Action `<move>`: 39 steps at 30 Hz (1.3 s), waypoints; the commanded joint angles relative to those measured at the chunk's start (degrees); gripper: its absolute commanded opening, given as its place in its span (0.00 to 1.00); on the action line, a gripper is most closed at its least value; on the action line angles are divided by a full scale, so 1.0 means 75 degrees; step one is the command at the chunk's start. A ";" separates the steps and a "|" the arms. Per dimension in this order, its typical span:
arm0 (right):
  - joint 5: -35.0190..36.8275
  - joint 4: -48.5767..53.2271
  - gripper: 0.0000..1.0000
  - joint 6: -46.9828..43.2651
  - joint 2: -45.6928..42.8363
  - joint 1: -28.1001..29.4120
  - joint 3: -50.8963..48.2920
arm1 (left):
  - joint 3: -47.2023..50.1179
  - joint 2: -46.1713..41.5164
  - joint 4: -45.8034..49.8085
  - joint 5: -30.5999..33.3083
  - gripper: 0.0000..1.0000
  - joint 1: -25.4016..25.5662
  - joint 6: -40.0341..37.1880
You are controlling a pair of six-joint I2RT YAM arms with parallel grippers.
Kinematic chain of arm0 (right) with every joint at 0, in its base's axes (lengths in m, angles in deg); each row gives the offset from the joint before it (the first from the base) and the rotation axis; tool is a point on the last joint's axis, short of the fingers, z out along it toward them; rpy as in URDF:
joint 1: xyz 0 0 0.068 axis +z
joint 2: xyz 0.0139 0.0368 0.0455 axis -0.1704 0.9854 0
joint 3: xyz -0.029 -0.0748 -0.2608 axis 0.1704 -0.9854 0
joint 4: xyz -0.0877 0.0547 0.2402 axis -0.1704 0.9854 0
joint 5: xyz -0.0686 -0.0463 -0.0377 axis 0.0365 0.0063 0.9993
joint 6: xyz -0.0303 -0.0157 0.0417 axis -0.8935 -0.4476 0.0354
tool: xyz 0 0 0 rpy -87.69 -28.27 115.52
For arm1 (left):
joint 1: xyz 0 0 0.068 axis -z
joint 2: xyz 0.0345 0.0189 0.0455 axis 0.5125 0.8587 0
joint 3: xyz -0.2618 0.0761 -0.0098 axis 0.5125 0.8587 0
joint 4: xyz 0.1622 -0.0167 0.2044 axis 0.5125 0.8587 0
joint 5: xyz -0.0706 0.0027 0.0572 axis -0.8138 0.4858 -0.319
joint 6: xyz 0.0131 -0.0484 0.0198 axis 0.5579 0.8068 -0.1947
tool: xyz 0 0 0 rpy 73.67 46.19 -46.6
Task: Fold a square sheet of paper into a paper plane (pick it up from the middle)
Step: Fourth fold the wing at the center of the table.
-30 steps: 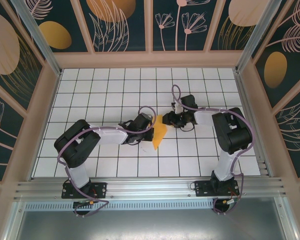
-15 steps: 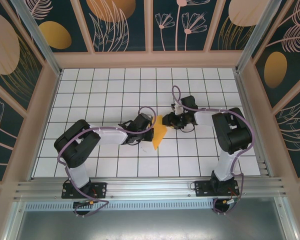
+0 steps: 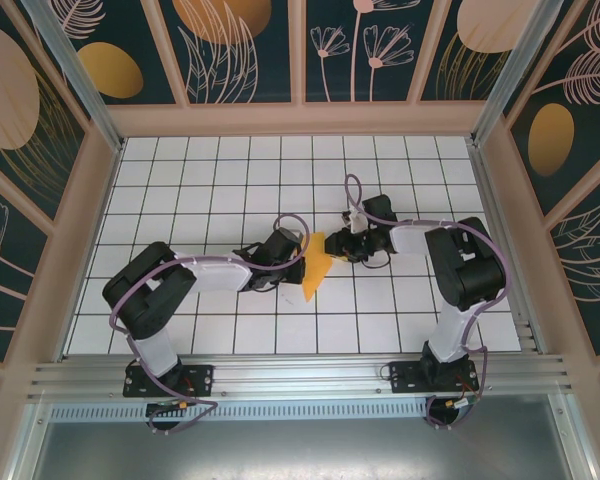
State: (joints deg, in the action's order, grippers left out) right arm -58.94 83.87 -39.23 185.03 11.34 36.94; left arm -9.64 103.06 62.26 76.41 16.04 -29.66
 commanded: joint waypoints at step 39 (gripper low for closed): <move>-0.0098 -0.0125 0.40 0.0177 -0.0238 0.0245 -0.0118 | 0.0336 0.0184 -0.0588 0.0445 0.07 -0.0250 0.0739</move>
State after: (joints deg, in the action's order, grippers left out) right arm -56.84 84.07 -38.13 183.50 12.69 36.41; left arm -6.93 102.75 58.61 81.20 14.47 -24.24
